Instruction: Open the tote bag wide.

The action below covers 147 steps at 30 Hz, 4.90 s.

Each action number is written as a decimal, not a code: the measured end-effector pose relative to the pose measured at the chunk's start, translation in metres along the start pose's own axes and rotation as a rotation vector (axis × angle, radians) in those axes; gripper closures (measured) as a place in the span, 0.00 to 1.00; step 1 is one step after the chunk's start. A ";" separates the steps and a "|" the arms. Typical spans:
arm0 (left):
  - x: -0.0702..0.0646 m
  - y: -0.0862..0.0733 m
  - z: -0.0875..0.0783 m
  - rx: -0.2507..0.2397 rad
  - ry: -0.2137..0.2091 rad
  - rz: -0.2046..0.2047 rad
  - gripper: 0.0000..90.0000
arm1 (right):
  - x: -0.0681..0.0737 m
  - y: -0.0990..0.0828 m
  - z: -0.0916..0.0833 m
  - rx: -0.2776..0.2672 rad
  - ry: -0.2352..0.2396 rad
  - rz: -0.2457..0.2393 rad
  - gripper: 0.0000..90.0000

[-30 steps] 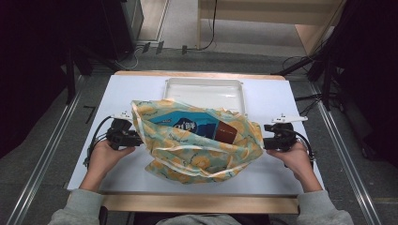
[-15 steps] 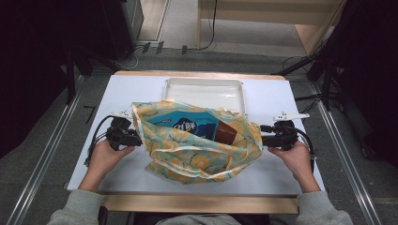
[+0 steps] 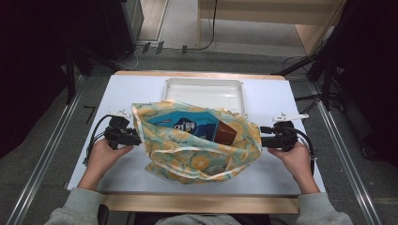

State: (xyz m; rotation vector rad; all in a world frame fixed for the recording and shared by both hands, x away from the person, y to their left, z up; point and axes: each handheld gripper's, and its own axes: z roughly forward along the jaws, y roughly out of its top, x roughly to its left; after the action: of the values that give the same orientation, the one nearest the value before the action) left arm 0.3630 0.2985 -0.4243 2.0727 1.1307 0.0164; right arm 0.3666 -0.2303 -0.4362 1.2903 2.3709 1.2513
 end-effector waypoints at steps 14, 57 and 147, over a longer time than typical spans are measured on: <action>0.001 -0.002 -0.002 0.022 -0.001 -0.016 0.47 | 0.002 0.002 -0.002 -0.005 0.014 -0.002 0.46; -0.028 0.038 -0.048 0.045 -0.154 0.093 0.59 | 0.026 0.047 -0.039 -0.005 0.117 -0.072 0.61; -0.107 0.109 -0.144 0.009 -0.185 0.295 0.91 | 0.106 0.138 -0.091 0.004 0.297 -0.285 0.98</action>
State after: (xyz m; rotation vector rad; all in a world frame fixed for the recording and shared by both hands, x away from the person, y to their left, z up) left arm 0.3258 0.2746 -0.2189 2.1823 0.7098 -0.0363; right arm 0.3423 -0.1664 -0.2522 0.7709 2.6380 1.4264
